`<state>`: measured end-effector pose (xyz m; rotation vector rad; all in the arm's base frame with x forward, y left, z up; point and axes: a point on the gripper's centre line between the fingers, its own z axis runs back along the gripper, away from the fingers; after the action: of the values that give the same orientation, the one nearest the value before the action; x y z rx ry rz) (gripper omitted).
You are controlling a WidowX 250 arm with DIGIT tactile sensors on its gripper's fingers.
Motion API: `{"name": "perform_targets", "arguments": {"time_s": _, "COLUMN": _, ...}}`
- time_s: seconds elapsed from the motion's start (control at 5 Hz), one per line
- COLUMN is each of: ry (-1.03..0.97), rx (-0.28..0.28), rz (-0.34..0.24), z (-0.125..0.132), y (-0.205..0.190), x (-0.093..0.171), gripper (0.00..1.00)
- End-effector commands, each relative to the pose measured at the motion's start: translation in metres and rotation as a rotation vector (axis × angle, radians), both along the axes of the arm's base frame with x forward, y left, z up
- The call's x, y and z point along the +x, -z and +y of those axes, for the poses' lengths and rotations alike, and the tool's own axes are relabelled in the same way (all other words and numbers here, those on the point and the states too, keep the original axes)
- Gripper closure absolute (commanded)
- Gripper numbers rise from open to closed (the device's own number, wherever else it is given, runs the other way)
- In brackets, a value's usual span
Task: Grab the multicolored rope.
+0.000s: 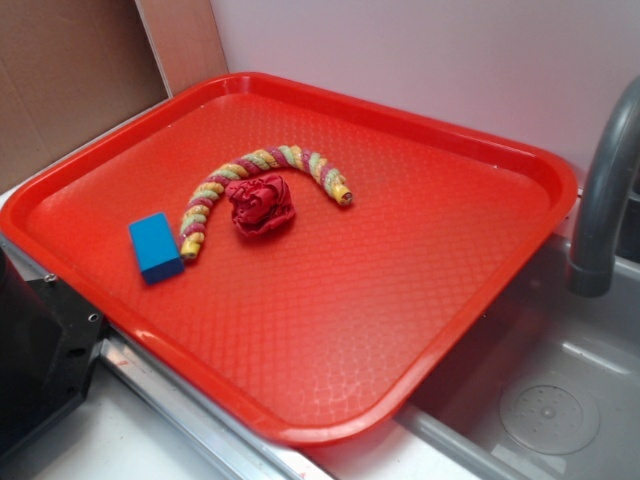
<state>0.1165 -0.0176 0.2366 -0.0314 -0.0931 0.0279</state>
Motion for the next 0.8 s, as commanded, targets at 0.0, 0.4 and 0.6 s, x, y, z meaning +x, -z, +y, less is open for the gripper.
{"name": "perform_targets", "arguments": {"time_s": 0.0, "ry": 0.000, "rx": 0.000, "rz": 0.000, "z": 0.000, "y": 0.000, "x": 0.000, "gripper": 0.00}}
{"name": "perform_targets", "arguments": {"time_s": 0.4, "ry": -0.224, "rx": 0.020, "rz": -0.012, "z": 0.043, "y": 0.029, "x": 0.032, "gripper": 0.00}}
{"name": "perform_targets", "arguments": {"time_s": 0.6, "ry": -0.346, "rx": 0.077, "rz": -0.014, "z": 0.063, "y": 0.047, "x": 0.046, "gripper": 0.00}}
